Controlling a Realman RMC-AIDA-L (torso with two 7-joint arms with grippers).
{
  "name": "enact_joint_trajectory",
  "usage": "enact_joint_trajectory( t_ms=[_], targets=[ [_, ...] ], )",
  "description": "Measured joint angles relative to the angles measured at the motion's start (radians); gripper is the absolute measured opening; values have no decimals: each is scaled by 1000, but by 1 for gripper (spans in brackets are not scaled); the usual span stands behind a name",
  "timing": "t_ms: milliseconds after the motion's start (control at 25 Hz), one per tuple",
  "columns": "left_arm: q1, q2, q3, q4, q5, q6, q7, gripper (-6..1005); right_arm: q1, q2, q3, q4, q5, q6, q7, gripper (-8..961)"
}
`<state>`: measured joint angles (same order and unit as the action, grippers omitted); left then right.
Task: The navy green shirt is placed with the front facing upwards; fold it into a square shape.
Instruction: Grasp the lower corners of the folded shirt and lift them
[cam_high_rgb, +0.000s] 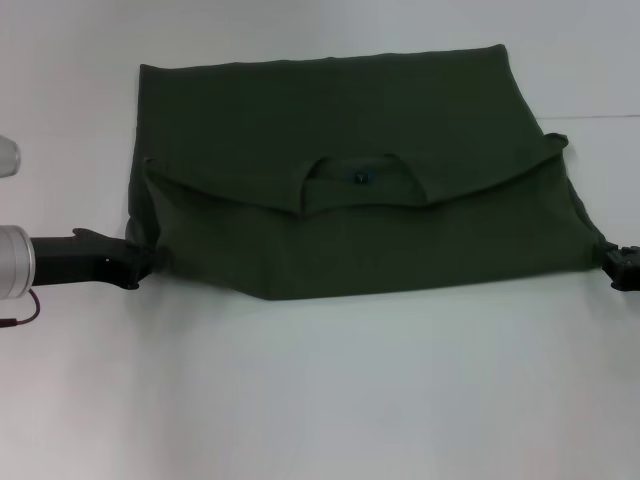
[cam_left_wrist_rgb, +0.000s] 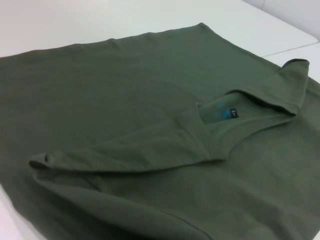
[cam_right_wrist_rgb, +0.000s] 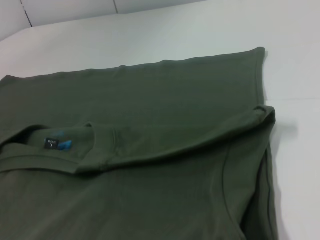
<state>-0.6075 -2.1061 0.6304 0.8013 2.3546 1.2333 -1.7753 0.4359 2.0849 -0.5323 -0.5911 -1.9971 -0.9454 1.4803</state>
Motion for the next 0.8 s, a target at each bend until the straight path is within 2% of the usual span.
enact_joint_trajectory(
  t_ms=[80,280,440,800],
  targets=[
    [0,0,0,-1,0,0,5,3,0,0,0,-1,0,-3,0,27],
    [9,0,0,0,-2,16,41,3,-14,0,0,-14,0,-51,-22,9],
    [27,-2,-21,23,-3,70,97,3,-54,1,9,-53,5,-148,-63,7],
    [83,10,-161,79,3,308,249,3,-153,1,14,-147,4,-358,-105,7]
  ],
)
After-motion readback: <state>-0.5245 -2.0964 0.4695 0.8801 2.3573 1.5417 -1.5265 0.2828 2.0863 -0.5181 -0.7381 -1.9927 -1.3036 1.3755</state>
